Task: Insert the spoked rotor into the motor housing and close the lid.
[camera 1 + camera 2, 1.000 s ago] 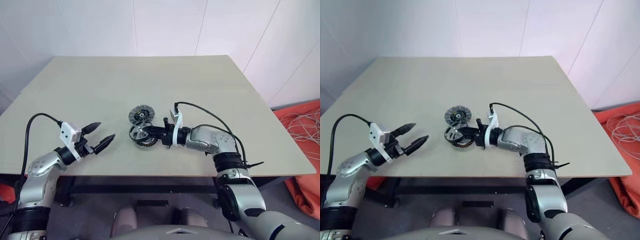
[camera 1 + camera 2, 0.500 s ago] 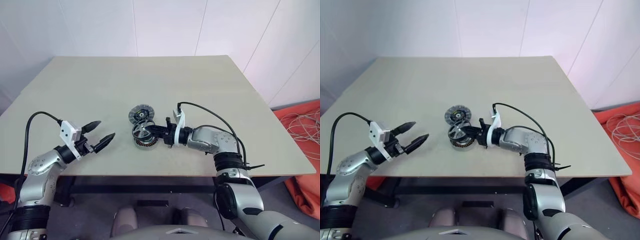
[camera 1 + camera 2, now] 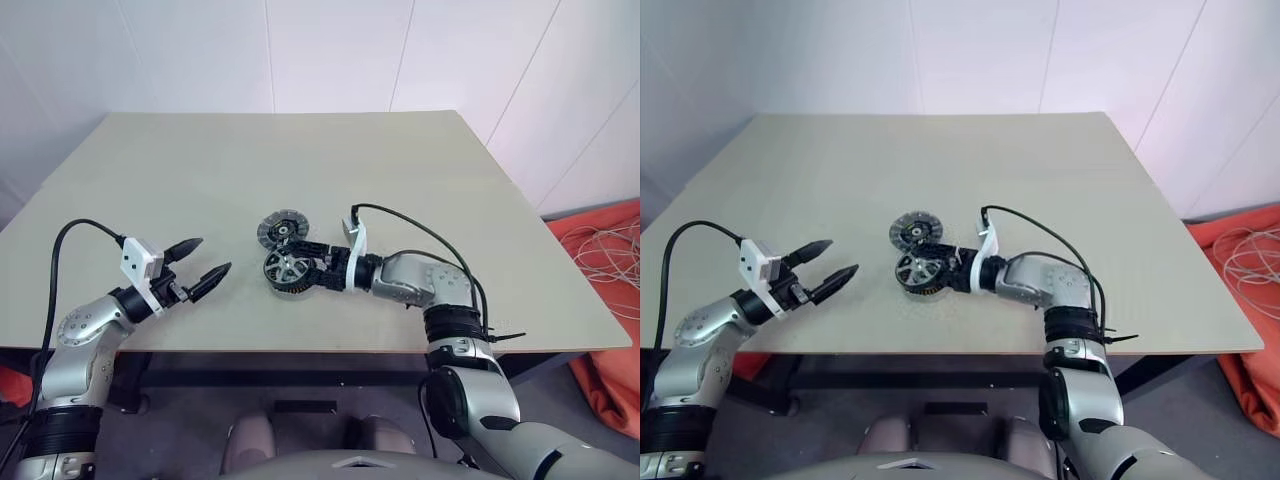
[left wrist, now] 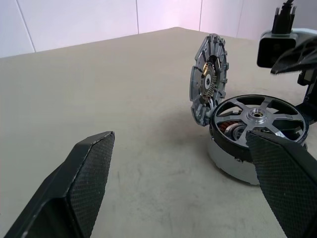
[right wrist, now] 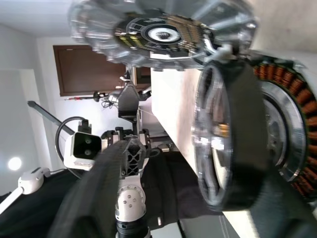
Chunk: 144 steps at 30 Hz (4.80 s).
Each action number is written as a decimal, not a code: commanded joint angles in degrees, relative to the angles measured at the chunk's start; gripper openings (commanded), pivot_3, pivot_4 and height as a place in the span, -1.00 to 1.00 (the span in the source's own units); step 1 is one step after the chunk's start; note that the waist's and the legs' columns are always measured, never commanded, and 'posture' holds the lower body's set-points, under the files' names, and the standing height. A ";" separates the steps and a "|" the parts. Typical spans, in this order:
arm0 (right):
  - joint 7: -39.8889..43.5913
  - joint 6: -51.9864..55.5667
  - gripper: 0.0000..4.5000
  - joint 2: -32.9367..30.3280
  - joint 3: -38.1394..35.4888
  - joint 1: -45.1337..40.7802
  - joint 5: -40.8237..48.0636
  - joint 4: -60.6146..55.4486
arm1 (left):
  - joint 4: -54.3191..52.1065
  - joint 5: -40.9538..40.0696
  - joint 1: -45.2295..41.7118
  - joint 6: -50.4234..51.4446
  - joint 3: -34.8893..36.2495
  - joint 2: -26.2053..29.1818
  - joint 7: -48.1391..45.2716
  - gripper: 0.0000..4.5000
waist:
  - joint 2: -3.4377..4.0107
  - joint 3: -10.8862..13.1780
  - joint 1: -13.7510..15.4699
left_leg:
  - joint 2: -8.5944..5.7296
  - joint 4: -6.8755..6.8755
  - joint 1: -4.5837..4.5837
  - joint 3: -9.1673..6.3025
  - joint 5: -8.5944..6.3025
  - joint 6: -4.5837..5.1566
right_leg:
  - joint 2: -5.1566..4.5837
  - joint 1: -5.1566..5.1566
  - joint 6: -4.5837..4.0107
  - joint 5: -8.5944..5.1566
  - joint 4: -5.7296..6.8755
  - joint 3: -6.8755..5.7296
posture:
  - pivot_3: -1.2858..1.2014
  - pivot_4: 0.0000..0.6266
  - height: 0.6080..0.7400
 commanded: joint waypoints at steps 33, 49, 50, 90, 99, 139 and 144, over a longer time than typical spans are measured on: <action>6.06 0.99 0.98 -26.11 12.68 0.45 5.77 -21.55 | 2.51 1.05 -3.50 -1.92 -1.49 -1.10 -1.55 1.00 | -0.02 -0.01 0.46 | -0.10 0.20 -0.35 -0.07 -0.02 0.05 | -0.01 0.10 0.12 0.04 -0.15 -0.04 | 0.03 -1.00 1.00; 12.31 3.47 0.98 -24.69 10.24 -0.67 -0.66 -20.90 | 2.53 1.07 -3.75 -1.83 -1.56 -1.24 -1.24 1.00 | -0.02 -0.01 0.47 | -0.06 0.25 -0.30 -0.07 -0.02 0.05 | -0.01 0.12 0.11 0.05 -0.11 -0.03 | 0.03 -1.00 1.00; 12.30 3.76 0.98 -24.36 10.26 -0.58 -0.71 -20.98 | 2.49 1.06 -3.69 -1.85 -1.54 -1.24 -1.20 1.00 | -0.02 -0.01 0.46 | -0.06 0.25 -0.30 -0.07 -0.02 0.05 | -0.01 0.12 0.11 0.05 -0.11 -0.03 | 0.03 -1.00 1.00; 45.50 -29.40 -0.83 -44.35 45.39 -7.73 -60.70 -37.28 | 3.12 1.84 -4.41 -2.37 -1.74 -2.00 -1.15 1.00 | -0.01 0.01 1.32 | 0.00 0.22 -0.14 -0.04 -0.04 0.08 | 0.00 0.23 0.11 0.04 -0.08 -0.01 | 0.03 -1.00 1.00; 51.16 -37.63 -0.41 -41.05 47.98 -3.79 -72.21 -35.95 | 2.97 2.00 -4.41 -2.40 -1.78 -2.21 -1.04 1.00 | -0.01 0.01 1.46 | -0.03 0.32 -0.08 -0.05 -0.16 0.30 | 0.00 0.19 0.09 0.05 -0.06 0.03 | 0.03 -1.00 1.00; 23.56 15.71 0.99 -6.13 -22.96 -1.66 -37.31 -9.46 | 2.32 1.39 -3.86 -1.37 -1.04 -1.13 -1.42 1.00 | 0.11 -0.01 1.68 | 0.03 0.32 0.52 0.02 -0.11 0.20 | -0.01 0.58 0.04 0.06 0.07 0.04 | 0.03 -1.00 1.00; 23.46 15.71 0.99 -10.83 -23.31 -0.95 -31.68 -9.35 | 2.38 1.30 -3.95 -1.24 -1.19 -0.94 -1.54 1.00 | 0.11 -0.01 1.88 | 0.00 0.32 0.49 0.01 -0.11 0.21 | -0.02 0.61 0.06 0.06 -0.01 0.04 | 0.03 -1.00 1.00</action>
